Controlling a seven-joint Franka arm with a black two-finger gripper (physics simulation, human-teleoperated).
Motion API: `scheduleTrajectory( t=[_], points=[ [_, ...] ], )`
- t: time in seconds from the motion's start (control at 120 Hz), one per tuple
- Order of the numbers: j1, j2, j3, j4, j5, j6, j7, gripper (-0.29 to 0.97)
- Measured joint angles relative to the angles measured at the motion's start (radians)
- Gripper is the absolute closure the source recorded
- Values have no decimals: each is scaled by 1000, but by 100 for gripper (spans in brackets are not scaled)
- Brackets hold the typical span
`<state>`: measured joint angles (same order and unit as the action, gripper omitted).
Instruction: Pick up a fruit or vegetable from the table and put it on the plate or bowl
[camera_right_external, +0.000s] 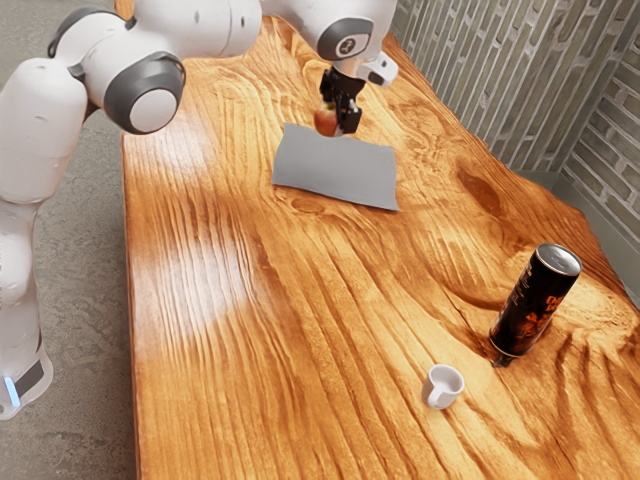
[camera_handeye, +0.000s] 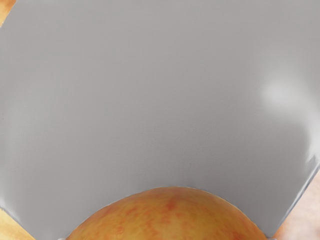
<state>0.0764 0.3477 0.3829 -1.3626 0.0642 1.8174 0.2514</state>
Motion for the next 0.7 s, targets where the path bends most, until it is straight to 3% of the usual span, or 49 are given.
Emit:
scheduleTrajectory(
  t=[0.225,0.417,0.7],
  points=[
    [24,32,0,0,-22,114,-26,28],
    [25,30,1,-2,-31,151,-35,8],
    [26,28,-4,-1,-40,171,-17,1]
  ],
)
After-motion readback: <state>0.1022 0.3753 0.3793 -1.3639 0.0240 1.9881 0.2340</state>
